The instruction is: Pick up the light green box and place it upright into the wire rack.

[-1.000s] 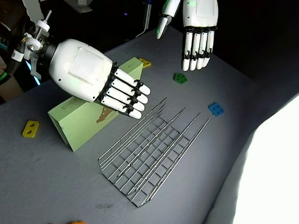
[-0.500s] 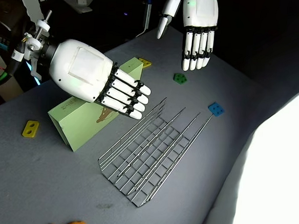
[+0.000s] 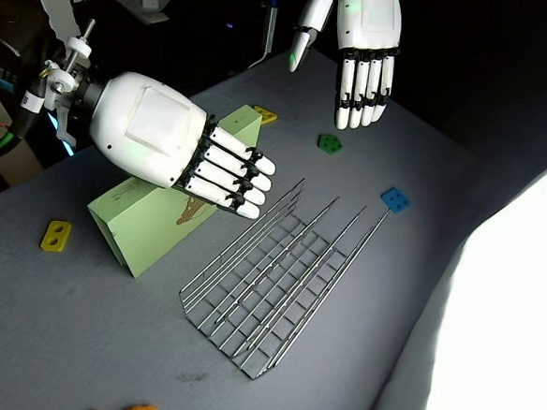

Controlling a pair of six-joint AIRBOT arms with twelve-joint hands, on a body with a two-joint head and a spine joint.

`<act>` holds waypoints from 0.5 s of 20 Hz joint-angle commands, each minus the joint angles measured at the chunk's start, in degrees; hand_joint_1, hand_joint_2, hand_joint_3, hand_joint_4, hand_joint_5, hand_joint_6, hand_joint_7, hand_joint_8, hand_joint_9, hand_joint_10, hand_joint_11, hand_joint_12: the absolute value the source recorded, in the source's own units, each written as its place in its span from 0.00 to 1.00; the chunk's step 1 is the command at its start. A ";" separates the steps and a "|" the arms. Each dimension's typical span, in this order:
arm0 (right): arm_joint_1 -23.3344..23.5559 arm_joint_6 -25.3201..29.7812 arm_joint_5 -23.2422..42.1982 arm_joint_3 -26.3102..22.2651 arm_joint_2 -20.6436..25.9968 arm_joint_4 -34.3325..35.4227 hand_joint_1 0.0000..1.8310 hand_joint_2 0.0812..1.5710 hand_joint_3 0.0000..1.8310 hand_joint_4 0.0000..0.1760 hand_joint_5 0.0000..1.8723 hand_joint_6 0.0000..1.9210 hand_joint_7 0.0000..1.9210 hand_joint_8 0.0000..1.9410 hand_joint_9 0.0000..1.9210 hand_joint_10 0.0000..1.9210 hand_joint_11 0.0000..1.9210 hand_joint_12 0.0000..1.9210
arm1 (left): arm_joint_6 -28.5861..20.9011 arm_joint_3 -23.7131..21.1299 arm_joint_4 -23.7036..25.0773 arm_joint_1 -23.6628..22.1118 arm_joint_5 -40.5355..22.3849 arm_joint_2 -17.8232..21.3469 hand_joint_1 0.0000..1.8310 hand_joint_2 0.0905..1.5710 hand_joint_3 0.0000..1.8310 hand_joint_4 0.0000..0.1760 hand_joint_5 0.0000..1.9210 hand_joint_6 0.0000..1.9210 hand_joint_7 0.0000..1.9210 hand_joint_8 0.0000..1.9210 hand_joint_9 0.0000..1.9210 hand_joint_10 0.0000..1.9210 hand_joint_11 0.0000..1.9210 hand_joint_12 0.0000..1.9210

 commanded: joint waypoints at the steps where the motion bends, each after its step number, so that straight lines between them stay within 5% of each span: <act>1: 0.35 0.35 -0.87 -0.16 0.18 -2.67 0.54 0.66 0.01 0.00 0.01 0.00 0.01 0.00 0.00 0.00 0.00 0.00 | -0.10 0.28 -0.26 -0.81 4.01 -0.15 0.01 0.78 0.00 0.18 0.03 0.00 0.08 0.00 0.07 0.00 0.00 0.26; 10: 0.37 0.50 -0.86 -0.18 0.16 -2.67 0.54 0.66 0.00 0.00 0.01 0.00 0.01 0.00 0.00 0.00 0.00 0.00 | -0.10 0.17 -0.26 -0.83 4.01 -0.14 0.01 0.78 0.00 0.18 0.03 0.00 0.08 0.00 0.08 0.00 0.00 0.26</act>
